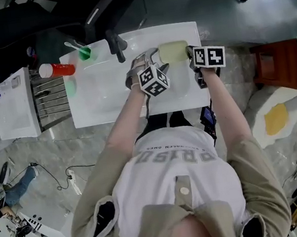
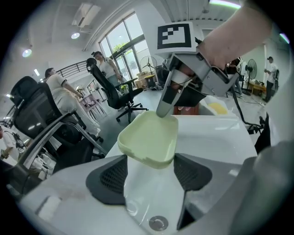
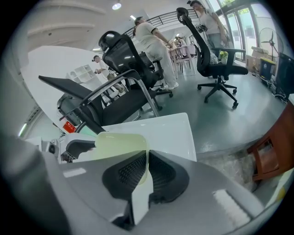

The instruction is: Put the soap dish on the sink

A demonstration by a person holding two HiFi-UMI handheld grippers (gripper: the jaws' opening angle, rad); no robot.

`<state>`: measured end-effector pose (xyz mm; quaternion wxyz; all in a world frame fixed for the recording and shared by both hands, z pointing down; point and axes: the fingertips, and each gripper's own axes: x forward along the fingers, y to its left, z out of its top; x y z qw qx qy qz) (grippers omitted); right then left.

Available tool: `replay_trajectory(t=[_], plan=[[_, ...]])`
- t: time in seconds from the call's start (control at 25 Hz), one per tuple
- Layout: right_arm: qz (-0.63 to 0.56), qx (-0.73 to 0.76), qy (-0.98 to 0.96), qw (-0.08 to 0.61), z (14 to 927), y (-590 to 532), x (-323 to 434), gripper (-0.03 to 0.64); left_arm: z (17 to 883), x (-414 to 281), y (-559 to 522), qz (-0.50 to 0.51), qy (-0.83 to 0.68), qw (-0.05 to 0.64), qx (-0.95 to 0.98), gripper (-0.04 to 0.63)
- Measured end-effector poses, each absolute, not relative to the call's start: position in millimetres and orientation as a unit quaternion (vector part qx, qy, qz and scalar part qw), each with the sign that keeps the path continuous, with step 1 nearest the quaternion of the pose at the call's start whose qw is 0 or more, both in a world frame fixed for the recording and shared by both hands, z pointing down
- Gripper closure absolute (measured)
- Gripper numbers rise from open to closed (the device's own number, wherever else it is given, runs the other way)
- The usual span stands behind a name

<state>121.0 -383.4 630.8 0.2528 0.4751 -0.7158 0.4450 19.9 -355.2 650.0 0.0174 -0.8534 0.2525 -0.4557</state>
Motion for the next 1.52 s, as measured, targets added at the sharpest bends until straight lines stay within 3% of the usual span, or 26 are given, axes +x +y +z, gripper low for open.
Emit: replay_trajectory(t=[1.52], plan=[[0.488, 0.469, -0.673, 0.298, 677.6, -435.1, 122.4, 0.598, 702.1, 16.5, -404.8, -0.538, 0.213, -0.069, -0.813, 0.265]])
